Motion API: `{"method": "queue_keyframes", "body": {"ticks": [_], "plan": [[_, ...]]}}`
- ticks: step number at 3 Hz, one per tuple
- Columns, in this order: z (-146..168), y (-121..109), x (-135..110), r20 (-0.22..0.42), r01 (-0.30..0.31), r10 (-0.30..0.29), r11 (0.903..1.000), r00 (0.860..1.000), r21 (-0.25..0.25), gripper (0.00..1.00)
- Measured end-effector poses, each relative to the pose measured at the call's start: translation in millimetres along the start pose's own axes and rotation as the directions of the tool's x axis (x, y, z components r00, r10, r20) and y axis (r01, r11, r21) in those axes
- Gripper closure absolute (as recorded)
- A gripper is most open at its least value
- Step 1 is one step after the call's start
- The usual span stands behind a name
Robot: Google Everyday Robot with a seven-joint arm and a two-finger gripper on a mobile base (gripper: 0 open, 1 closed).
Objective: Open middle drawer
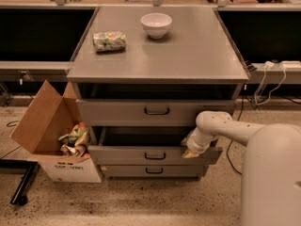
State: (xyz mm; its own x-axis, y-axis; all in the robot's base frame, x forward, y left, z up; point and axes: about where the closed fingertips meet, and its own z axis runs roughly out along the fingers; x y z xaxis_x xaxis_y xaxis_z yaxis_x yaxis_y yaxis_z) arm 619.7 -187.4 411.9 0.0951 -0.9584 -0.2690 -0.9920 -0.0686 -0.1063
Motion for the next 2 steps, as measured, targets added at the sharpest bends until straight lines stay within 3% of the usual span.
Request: {"method": "queue_keyframes", "body": {"ticks": [1,2], "plan": [[0.0,4.2,-1.1,0.005,0.0,0.0,1.0,1.0,-0.003,0.96],[-0.9,17.0,-4.1,0.02,-0.001,0.001,0.9999,1.0,-0.012,0.73]]}}
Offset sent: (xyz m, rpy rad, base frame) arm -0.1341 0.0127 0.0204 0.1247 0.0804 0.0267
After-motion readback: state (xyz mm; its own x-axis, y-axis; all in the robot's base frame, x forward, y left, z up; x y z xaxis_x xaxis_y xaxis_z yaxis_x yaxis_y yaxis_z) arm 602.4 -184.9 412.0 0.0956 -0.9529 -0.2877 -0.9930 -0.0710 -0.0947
